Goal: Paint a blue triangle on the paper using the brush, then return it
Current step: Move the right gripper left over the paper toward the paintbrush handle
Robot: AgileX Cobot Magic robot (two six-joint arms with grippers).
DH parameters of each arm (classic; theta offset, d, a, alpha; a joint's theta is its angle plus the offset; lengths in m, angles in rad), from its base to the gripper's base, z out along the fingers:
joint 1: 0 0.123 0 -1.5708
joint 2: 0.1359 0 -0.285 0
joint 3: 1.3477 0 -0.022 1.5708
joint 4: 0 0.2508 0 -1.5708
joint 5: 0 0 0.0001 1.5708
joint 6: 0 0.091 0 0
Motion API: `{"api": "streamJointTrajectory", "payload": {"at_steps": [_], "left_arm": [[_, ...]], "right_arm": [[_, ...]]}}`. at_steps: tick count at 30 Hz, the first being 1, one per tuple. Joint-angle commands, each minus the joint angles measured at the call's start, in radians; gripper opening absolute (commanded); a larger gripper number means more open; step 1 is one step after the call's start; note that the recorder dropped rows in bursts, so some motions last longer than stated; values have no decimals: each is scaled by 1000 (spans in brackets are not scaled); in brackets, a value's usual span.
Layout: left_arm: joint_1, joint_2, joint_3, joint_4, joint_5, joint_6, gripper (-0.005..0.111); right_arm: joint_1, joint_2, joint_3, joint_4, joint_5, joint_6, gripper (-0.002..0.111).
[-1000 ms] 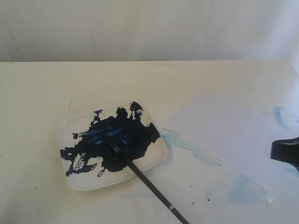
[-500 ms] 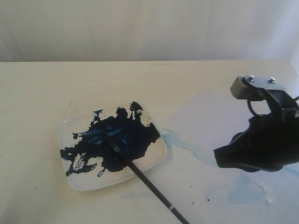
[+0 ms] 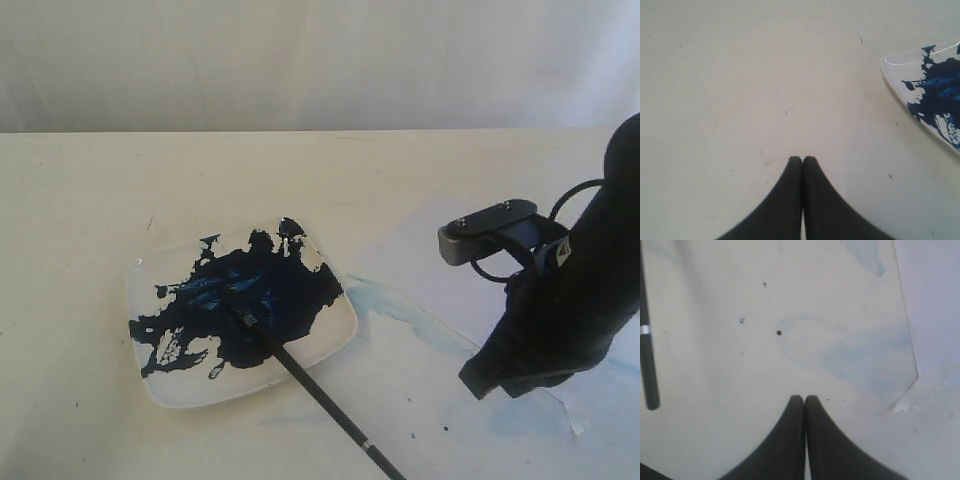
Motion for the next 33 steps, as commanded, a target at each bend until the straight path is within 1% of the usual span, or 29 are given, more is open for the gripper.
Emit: {"api": "streamJointTrajectory", "payload": {"at_steps": [1, 8, 13, 23, 28, 33], "left_arm": [[1, -4, 3, -2, 0, -6, 0], [1, -4, 3, -2, 0, -6, 0], [1, -4, 3, -2, 0, -6, 0], [1, -4, 3, -2, 0, -6, 0], [1, -4, 3, -2, 0, -6, 0], [1, -4, 3, -2, 0, -6, 0]], "right_arm": [[1, 70, -7, -36, 13, 15, 0], [1, 157, -3, -32, 30, 6, 0], [1, 215, -1, 50, 65, -23, 0], [1, 335, -1, 158, 67, -120, 0], [1, 354, -1, 228, 68, -184, 0], [1, 354, -1, 337, 68, -269, 0]]}}
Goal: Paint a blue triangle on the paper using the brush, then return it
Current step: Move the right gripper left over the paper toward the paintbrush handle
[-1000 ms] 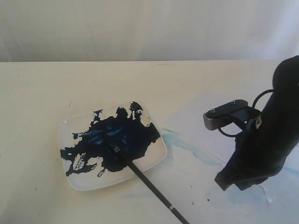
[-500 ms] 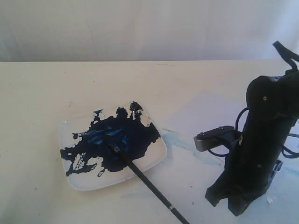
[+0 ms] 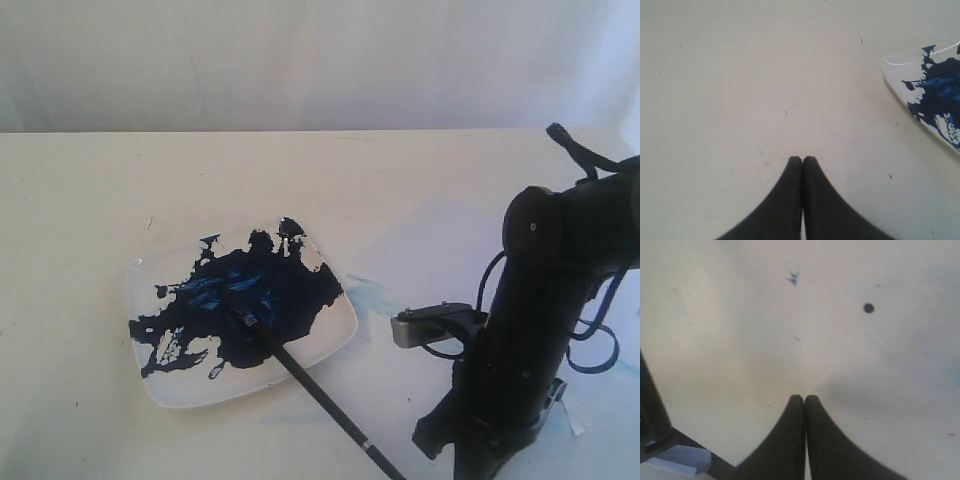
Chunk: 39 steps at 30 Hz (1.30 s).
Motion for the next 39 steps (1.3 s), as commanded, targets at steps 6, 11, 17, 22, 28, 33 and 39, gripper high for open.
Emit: {"api": "streamJointTrajectory", "payload": {"at_steps": [6, 11, 17, 22, 28, 33, 39], "left_arm": [[1, -4, 3, -2, 0, -6, 0], [1, -4, 3, -2, 0, -6, 0], [1, -4, 3, -2, 0, -6, 0], [1, -4, 3, -2, 0, -6, 0], [1, -4, 3, -2, 0, -6, 0], [1, -4, 3, -2, 0, -6, 0], [1, -4, 3, -2, 0, -6, 0]], "right_arm": [[26, 1, 1, 157, 1, -153, 0], [74, 1, -2, 129, -9, -156, 0], [79, -15, -74, -229, -6, 168, 0], [79, -142, -125, -331, -47, 293, 0], [179, -355, -127, -200, -165, 291, 0], [367, -394, -125, -212, -203, 355, 0], [557, -262, -125, -212, -250, 404, 0]]}}
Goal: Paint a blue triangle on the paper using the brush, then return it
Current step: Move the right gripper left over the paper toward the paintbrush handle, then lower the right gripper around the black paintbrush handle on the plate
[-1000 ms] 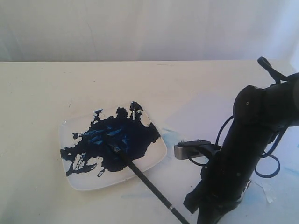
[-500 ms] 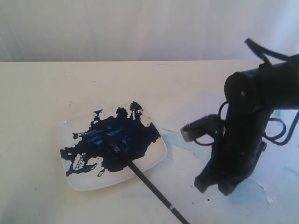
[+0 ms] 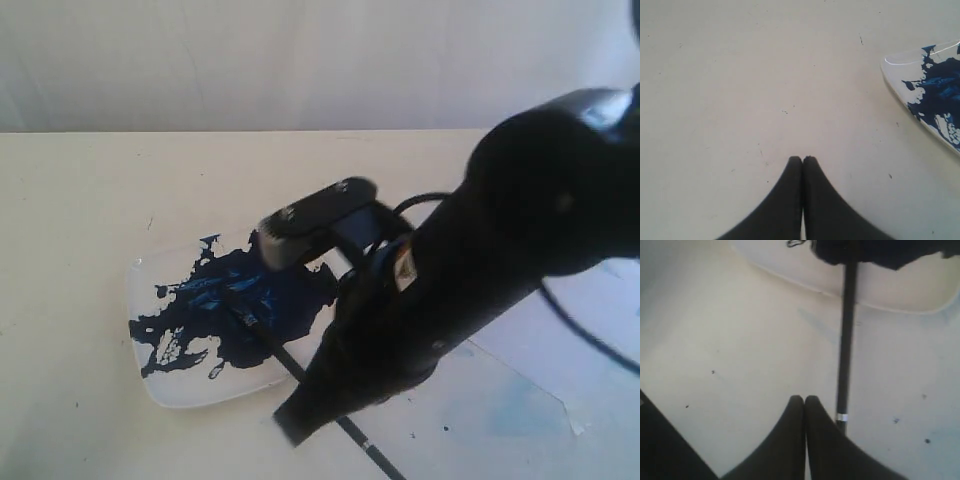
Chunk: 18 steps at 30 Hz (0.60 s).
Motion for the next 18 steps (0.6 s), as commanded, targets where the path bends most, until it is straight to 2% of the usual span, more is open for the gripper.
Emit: {"api": "streamJointTrajectory", "payload": {"at_steps": [1, 7, 11, 18], "left_arm": [[1, -4, 3, -2, 0, -6, 0], [1, -4, 3, -2, 0, -6, 0], [1, -4, 3, -2, 0, -6, 0], [1, -4, 3, -2, 0, -6, 0]], "right_arm": [[116, 106, 3, -4, -24, 26, 0], [188, 213, 3, -83, -69, 97, 0], [194, 261, 36, -81, -147, 101, 0], [194, 317, 60, -157, -152, 127, 0]]}}
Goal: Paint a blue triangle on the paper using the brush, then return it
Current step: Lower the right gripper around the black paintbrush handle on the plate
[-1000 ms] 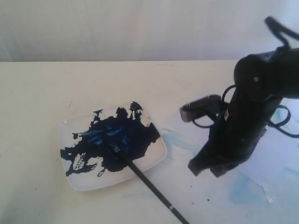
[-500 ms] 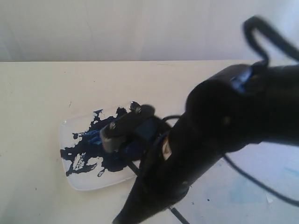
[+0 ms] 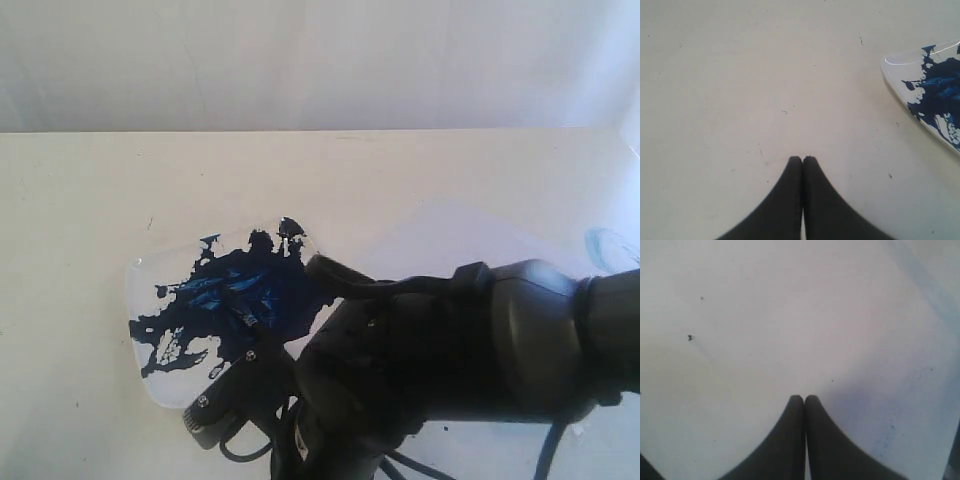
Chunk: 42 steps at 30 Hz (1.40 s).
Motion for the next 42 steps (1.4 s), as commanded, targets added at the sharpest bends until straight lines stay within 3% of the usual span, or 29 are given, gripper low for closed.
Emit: {"api": "streamJointTrajectory", "payload": {"at_steps": [1, 6, 23, 42], "left_arm": [[1, -4, 3, -2, 0, -6, 0], [1, -4, 3, -2, 0, -6, 0], [1, -4, 3, -2, 0, -6, 0], [1, -4, 3, -2, 0, -6, 0]], "right_arm": [[1, 18, 6, -93, 3, 51, 0], [-12, 20, 6, -307, 38, 256, 0], [-183, 28, 6, -364, 42, 256, 0], [-414, 28, 6, -435, -179, 300, 0]]}}
